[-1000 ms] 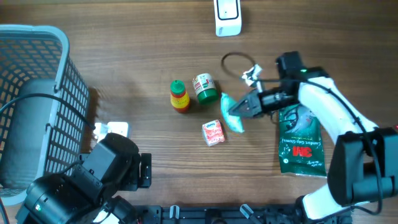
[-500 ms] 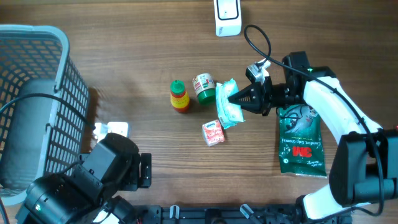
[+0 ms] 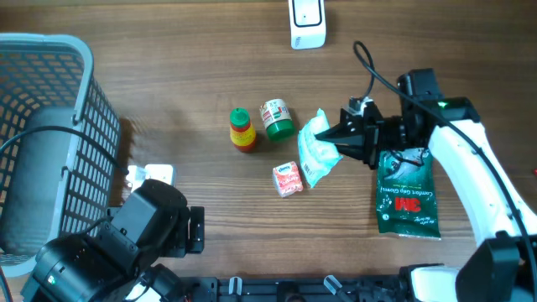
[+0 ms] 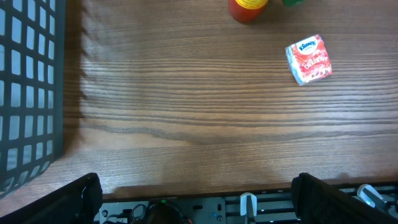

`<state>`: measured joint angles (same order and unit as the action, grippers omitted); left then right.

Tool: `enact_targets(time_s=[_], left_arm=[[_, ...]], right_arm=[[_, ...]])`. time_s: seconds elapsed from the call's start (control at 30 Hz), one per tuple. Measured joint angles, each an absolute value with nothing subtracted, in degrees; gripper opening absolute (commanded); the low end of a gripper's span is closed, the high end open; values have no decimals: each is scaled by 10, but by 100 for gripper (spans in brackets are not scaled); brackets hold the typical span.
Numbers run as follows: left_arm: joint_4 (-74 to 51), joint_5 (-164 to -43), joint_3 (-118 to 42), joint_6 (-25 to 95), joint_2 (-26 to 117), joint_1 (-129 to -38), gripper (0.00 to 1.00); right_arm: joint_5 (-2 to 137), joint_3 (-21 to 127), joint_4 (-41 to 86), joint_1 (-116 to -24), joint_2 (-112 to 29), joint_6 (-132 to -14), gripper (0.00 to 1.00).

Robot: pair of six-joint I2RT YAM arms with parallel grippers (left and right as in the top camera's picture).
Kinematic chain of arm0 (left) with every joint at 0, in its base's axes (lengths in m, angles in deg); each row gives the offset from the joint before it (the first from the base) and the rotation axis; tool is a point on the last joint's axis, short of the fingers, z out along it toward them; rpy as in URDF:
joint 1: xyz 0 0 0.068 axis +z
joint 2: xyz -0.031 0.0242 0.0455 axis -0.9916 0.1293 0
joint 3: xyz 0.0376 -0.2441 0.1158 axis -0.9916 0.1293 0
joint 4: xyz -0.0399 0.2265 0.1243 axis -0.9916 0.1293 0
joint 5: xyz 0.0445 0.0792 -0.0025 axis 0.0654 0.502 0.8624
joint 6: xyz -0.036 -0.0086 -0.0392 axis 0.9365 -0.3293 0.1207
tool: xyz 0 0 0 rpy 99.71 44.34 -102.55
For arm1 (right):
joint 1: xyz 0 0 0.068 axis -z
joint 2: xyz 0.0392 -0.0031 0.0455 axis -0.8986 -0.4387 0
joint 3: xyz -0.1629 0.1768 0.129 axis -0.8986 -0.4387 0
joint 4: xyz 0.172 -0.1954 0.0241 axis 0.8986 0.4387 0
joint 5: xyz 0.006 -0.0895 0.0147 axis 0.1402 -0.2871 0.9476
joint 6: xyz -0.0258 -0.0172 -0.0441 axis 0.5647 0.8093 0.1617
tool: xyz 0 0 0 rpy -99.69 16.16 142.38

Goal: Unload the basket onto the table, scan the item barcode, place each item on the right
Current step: 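Lift the wipes pack with the right gripper toward the scanner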

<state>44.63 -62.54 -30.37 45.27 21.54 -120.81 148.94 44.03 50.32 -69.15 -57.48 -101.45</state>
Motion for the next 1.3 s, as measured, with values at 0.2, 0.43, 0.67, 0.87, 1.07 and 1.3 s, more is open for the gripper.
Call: enact_targets(time_s=[0.2,0.43,0.67,0.87,1.07,1.3], left_arm=[[446,-625,-304,453,215,-1208,100],[447,-625,-304,453,215,-1208,100],[447,-625,-304,453,215,-1208,100],[447,-625,-304,453,215,-1208,100],[447,-625,-304,453,215,-1208,100],[446,-625,-304,453,215,-1208,100]], right_arm=[[1489,440,500,-681,-565,-1118,4],[1477,441,282,-681,-565,-1086,5],[1327,443,140,-681,-565,-912,4],[1039,443,198,-681,-565,-841,5],[843,443,159,-680,-565,-810,4],[800,443,17,-683,-574,-805,5]])
